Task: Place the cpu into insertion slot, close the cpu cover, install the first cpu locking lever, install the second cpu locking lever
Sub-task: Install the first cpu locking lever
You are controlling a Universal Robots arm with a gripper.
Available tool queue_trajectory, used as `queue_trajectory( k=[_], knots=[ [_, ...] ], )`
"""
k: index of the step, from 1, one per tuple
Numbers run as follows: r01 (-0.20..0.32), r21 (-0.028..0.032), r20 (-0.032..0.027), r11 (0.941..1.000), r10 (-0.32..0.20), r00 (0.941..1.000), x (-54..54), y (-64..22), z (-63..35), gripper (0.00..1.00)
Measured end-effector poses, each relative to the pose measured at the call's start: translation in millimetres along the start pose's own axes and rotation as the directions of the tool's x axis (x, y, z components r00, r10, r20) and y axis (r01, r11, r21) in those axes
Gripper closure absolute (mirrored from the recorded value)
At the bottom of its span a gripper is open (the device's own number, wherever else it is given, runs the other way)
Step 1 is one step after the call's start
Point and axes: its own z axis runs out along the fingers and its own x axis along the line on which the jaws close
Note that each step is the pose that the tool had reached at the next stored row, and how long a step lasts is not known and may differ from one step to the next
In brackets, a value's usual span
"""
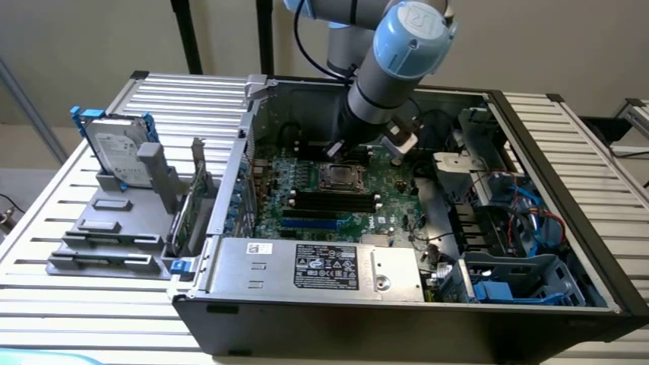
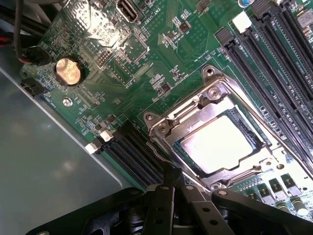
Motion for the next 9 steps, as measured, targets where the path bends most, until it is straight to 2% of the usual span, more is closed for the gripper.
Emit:
queue_trajectory(
  k=[9],
  knots=[
    [0.000,-0.0001,0.0002,1.0000,0.000,1.0000,2.6,2.8,-0.7,0.89]
  ],
)
